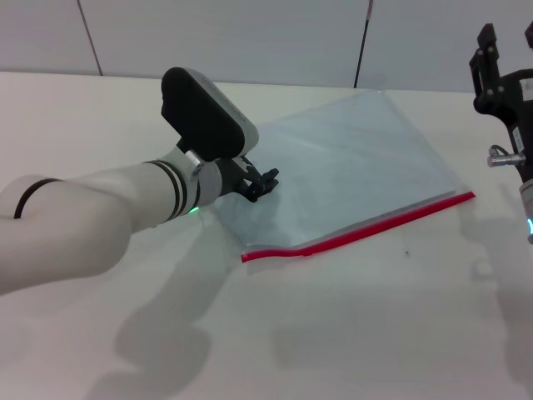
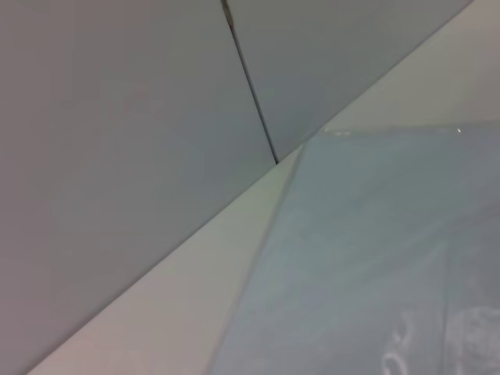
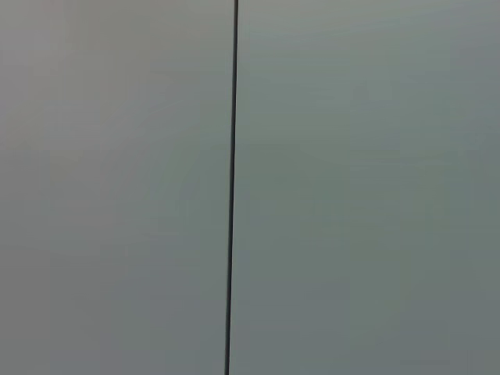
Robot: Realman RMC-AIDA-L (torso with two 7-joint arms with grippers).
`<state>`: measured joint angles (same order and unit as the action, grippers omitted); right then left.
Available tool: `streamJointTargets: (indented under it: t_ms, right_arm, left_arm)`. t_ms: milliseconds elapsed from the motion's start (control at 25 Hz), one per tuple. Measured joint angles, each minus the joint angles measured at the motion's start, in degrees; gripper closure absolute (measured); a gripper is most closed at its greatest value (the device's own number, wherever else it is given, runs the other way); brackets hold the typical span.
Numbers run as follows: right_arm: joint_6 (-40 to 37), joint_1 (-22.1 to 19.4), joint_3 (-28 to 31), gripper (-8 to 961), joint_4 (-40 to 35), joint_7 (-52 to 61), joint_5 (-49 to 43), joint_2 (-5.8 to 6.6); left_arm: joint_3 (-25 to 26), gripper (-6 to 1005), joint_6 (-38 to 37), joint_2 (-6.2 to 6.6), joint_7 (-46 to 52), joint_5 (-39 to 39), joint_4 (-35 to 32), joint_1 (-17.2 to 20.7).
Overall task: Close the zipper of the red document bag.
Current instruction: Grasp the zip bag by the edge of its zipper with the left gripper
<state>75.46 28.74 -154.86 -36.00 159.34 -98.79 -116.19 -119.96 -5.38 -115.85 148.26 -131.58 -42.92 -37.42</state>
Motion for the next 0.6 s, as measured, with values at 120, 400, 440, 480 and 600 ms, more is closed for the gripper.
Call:
streamJointTargets:
  t_ms: [120, 400, 440, 480, 600]
  right_arm:
    - [0.02, -0.03, 0.04, 409, -0.22, 0.00, 0.00, 0.00]
    - [0.04, -0.08, 0.09, 410, -0.42, 0.00, 0.00, 0.00]
    - [0.04, -0.05, 0.09, 410, -0.42, 0.00, 0.00, 0.00]
    - [0.04, -0.05, 0.09, 410, -0.42, 0.00, 0.00, 0.00]
    - [0.04, -0.04, 0.09, 410, -0.40, 0.00, 0.00, 0.00]
  left_arm:
    - [0.00, 383, -0.82, -0.13, -0.46, 0.00, 0.75, -0.93]
    - [0.00, 383, -1.37, -0.35, -0.52, 0.06, 1.32, -1.72]
    - [0.00, 383, -1.38, -0.35, -0.52, 0.08, 1.33, -1.76]
    - [0.00, 383, -1.38, -0.35, -0.52, 0.10, 1.33, -1.79]
    - [0.00, 383, -1.39, -0.34, -0.52, 0.12, 1.35, -1.82]
